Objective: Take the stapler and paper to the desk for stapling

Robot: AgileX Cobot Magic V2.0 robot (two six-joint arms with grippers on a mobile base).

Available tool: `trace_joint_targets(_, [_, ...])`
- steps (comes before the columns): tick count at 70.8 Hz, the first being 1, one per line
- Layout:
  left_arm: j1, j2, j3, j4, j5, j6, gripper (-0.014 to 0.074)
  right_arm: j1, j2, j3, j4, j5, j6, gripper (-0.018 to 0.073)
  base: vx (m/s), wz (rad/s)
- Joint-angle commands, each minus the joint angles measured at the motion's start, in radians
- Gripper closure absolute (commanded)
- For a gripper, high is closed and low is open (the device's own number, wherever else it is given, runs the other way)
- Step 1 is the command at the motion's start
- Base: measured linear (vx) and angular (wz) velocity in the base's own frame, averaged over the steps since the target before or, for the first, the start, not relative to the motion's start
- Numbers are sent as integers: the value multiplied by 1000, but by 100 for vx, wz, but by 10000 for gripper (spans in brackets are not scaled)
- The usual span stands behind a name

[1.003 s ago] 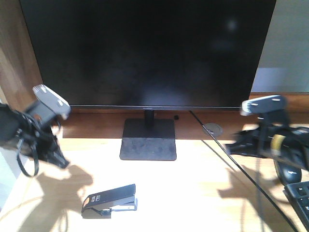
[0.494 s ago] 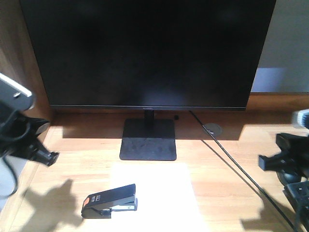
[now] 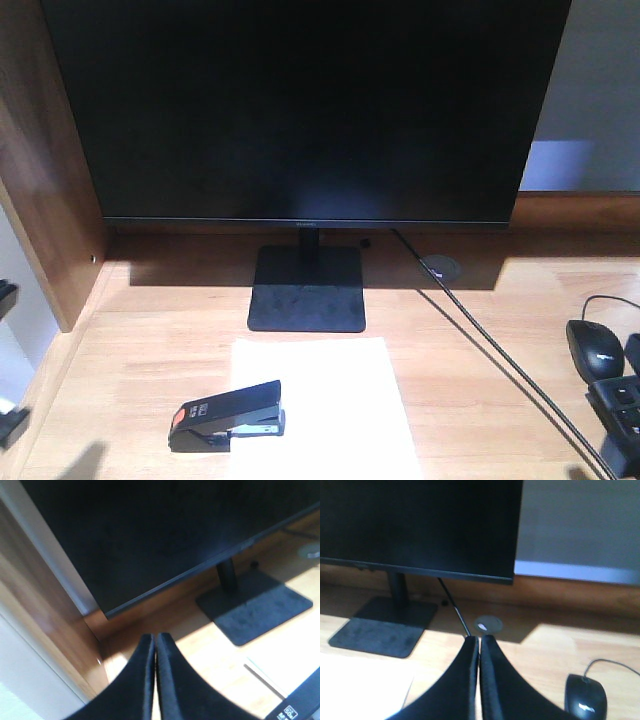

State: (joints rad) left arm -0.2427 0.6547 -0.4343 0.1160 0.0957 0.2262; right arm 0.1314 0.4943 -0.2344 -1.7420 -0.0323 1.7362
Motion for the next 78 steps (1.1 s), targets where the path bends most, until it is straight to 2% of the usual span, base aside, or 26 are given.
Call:
trace_joint_targets(1, [1,-77,7,-3,-81,-10,603,-4,-51,-13,-37,-4,0,569,0,0])
trace_joint_targets(18, [1,-186,54,-3,-70,-10,603,-4,-92,-13,-38,-4,0,569,0,0])
trace_joint_targets(78, [1,-190,54,-4,-57,-11,603,-4,-92,-13,-38,-4,0,569,0,0])
